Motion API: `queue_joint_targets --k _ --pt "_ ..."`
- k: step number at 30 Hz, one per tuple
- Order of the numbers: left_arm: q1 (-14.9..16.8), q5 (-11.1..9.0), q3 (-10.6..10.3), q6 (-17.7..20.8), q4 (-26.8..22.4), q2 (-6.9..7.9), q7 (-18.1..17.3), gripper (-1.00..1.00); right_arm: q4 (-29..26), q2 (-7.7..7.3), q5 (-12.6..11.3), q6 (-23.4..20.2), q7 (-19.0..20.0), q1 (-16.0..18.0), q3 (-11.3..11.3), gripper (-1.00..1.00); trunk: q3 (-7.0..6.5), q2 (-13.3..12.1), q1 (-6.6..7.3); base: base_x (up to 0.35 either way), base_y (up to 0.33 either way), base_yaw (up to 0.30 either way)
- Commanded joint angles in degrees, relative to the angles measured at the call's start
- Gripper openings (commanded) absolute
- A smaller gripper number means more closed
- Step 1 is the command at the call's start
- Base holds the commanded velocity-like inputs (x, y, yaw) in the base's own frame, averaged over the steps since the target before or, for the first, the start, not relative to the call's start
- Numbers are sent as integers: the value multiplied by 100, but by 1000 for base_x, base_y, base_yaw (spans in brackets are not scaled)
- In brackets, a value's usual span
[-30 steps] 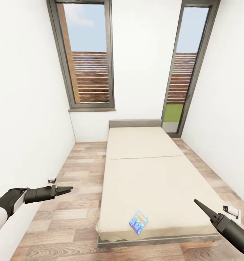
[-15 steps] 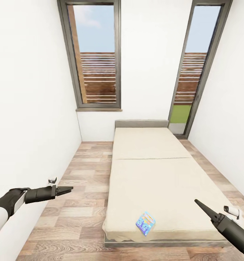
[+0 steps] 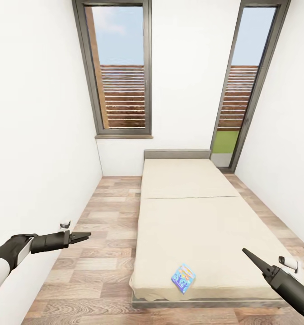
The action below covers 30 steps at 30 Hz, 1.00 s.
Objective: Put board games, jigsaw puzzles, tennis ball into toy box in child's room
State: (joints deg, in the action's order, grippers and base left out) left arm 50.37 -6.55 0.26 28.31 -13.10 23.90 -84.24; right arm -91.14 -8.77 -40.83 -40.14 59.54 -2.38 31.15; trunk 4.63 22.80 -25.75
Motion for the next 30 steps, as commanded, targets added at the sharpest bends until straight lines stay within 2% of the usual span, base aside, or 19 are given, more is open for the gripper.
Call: queue_joint_targets --k 1,9,15,20,21,25,27,29,30 --pt "5 -4 1 60 -2 1 -20 100 -4 -2 -31 -39 -9 1 -3 100 11 12 -4 0 31 0" --pt "6 -4 1 54 -1 9 -20 100 -2 4 -39 -42 -45 1 -10 100 11 12 -4 0 9 0" --pt "8 -6 -3 52 -3 -2 -20 100 57 14 -69 -135 -415 7 -56 100 11 12 -4 0 0 0" --pt "4 -11 -6 58 -4 -15 -22 100 304 37 -99 -387 -798 31 -369 100 11 12 -4 0 0 0" --pt "4 -12 -7 59 -5 -19 -22 100 435 61 -109 -413 -878 46 -482 100 11 12 -4 0 0 0" --pt "5 -12 -8 60 -3 -28 -22 100 1015 190 -127 -400 -981 101 -656 100 11 12 -4 0 0 0" --pt "7 -13 -8 60 -5 -30 -24 100 1730 296 -112 -305 -1006 276 -714 100 11 12 -4 0 0 0" --pt "7 -13 -5 60 -9 -28 -31 100 2141 328 -92 -247 -1012 383 -731 100 11 12 -4 0 0 0" --pt "7 -13 -3 64 -18 -22 -55 100 2594 349 -71 -164 -1016 487 -741 100 11 12 -4 0 0 0"
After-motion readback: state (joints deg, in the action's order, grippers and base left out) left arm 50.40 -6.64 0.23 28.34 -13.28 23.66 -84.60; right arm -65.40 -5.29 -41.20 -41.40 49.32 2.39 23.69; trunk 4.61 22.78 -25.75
